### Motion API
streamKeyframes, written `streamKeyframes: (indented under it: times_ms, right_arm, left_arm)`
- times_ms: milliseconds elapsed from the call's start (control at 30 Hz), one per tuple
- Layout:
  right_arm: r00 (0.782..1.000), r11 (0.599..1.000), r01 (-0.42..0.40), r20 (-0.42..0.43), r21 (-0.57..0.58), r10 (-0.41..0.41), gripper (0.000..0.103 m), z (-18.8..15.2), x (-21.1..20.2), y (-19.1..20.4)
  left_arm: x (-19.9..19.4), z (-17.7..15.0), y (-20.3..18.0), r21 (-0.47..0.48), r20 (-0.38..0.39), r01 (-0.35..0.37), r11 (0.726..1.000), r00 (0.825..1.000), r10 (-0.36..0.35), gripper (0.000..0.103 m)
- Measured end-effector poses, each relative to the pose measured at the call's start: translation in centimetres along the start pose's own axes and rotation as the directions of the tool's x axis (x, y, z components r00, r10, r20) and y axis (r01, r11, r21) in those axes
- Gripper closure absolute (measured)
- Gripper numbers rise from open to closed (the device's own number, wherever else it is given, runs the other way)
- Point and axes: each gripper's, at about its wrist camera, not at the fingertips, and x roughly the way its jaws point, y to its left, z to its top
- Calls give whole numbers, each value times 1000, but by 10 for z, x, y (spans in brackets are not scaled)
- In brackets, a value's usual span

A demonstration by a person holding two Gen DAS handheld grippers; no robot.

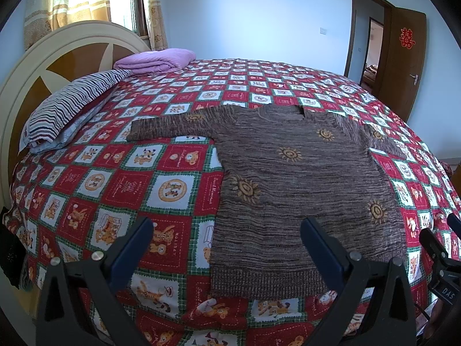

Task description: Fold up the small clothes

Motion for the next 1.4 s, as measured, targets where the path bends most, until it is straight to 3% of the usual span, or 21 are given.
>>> streamKeyframes:
  times_ms: [933,1267,1400]
  right_arm:
    - [1000,1000,-11,-25,0,11,1,-3,12,-5]
    - [994,1000,-21,-109,5,21,1,3,50,-37]
    - [992,999,37,-123,-13,-38,1,17,73,-64]
  left_arm:
    - [10,1,-5,6,-9,-9,1000,1000,9,0]
    - [48,31,-6,63,-6,-13,998,1000,14,0]
    - [72,54,-10,87,10,-38,995,999,38,0]
